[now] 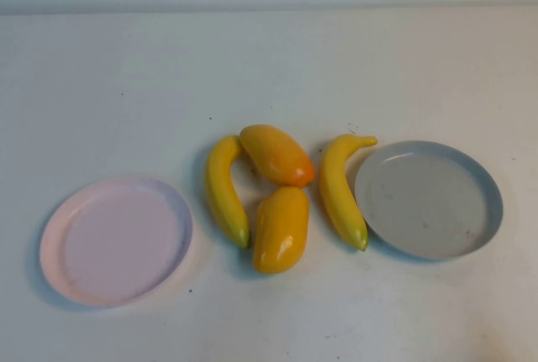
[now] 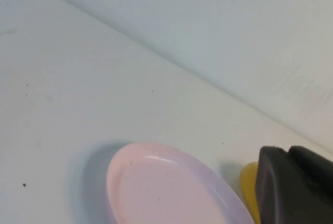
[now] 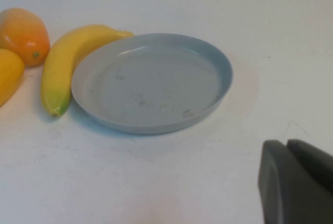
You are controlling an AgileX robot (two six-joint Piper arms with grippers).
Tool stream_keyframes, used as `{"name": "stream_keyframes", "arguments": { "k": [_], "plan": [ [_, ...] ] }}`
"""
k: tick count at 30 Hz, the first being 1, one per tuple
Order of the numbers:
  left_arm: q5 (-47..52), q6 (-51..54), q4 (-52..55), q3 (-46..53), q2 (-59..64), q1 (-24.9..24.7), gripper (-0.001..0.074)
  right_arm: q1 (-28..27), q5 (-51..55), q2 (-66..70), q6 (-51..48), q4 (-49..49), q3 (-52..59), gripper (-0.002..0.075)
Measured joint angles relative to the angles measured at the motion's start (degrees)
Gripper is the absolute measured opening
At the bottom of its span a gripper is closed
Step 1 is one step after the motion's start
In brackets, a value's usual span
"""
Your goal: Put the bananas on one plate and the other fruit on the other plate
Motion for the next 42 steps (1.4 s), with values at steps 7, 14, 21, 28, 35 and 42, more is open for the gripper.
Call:
{"name": "stream_keyframes", "arguments": {
  "k": [7, 14, 21, 28, 35, 42],
  "plan": [
    [13.42, 0.25, -1.52, -11.03, 4.49, 0.0, -0.0002, 0.0, 0.0, 0.0, 0.0, 0.0, 0.0, -0.0017],
    [32.75, 7.55, -1.52, -27.33, 22.03, 0.0, -0.0002, 0.0, 0.0, 0.0, 0.0, 0.0, 0.0, -0.0017],
    [42.72, 20.35, -3.98, -39.89, 41.83, 0.0, -0.0002, 0.0, 0.0, 0.0, 0.0, 0.0, 0.0, -0.0017],
    [43.71, 34.15, -12.19, -49.74, 61.39, -2.25, -0.0002, 0.0, 0.0, 0.0, 0.0, 0.0, 0.0, -0.0017],
    [44.67, 28.76, -6.94, -61.59, 77.89, -15.27, -0.0002, 0.0, 0.0, 0.0, 0.0, 0.0, 0.0, -0.0017],
    [48.31, 20.96, 0.97, -73.36, 91.27, -28.04, -0.0002, 0.0, 0.0, 0.0, 0.0, 0.0, 0.0, -0.0017]
  ]
}}
